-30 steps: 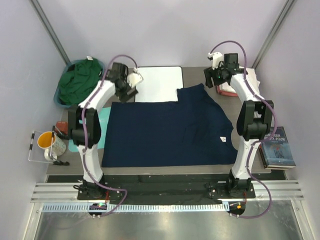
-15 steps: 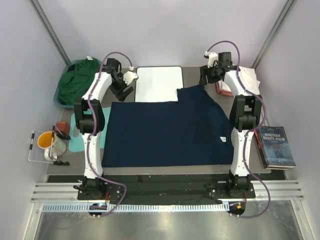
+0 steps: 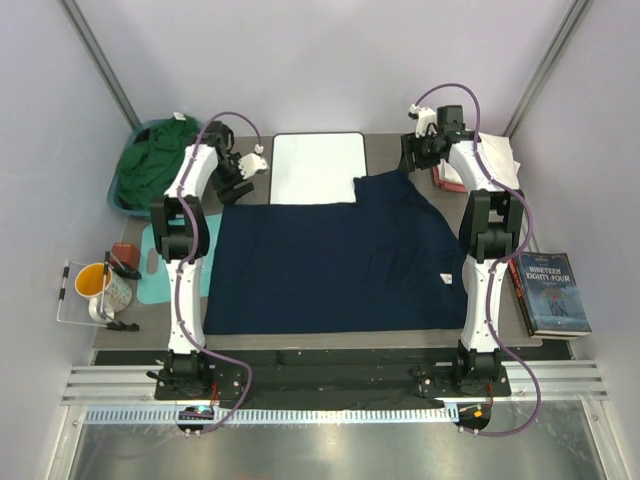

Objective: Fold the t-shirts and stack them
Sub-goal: Grap the side of the flattened tshirt furthest away from the robot with both arms, then fold the other side of the tshirt into a rectangle

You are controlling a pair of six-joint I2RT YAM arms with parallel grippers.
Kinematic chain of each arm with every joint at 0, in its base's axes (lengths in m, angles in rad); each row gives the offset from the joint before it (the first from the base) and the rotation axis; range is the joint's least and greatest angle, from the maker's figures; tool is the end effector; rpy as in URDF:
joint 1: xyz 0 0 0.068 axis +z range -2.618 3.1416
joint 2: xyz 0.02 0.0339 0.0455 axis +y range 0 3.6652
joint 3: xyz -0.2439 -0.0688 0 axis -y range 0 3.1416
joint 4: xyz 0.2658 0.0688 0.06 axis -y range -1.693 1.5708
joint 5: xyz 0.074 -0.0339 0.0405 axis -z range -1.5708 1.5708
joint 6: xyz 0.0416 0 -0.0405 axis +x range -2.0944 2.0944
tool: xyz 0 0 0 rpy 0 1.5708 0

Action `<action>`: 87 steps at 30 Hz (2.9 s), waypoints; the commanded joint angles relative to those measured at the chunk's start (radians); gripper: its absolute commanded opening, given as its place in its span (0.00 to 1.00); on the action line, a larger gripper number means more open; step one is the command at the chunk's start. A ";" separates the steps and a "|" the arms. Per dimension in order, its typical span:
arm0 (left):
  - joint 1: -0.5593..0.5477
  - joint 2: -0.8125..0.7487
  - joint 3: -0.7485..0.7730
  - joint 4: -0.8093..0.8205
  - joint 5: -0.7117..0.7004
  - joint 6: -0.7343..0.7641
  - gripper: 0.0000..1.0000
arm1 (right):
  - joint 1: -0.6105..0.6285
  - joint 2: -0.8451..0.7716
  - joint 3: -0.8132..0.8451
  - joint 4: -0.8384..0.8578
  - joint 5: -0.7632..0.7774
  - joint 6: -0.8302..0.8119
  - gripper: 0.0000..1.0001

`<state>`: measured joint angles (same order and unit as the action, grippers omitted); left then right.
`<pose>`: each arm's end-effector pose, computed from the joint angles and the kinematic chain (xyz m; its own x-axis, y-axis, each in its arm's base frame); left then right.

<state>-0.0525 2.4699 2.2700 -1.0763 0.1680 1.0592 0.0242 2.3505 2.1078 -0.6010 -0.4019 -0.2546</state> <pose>0.5157 -0.0341 0.1612 -0.3804 0.8809 -0.2817 0.8823 0.4370 0.1748 0.5380 0.0293 0.1974 -0.6517 -0.2476 -0.7169 -0.4612 0.8797 0.1154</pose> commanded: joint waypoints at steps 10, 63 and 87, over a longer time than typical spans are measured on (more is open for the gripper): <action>0.014 0.043 0.045 -0.159 -0.013 0.160 0.74 | -0.001 -0.004 0.024 0.003 -0.020 0.009 0.59; -0.012 -0.117 -0.156 0.087 -0.090 0.013 0.00 | -0.003 0.054 0.209 0.050 -0.060 -0.112 0.01; -0.009 -0.683 -0.716 0.067 -0.022 0.117 0.00 | -0.003 -0.482 -0.255 -0.569 -0.262 -0.636 0.01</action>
<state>-0.0635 1.8973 1.6314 -0.9119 0.1131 1.1065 0.0185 2.0026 1.9060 -0.9668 -0.6212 -0.7231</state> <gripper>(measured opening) 0.008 0.039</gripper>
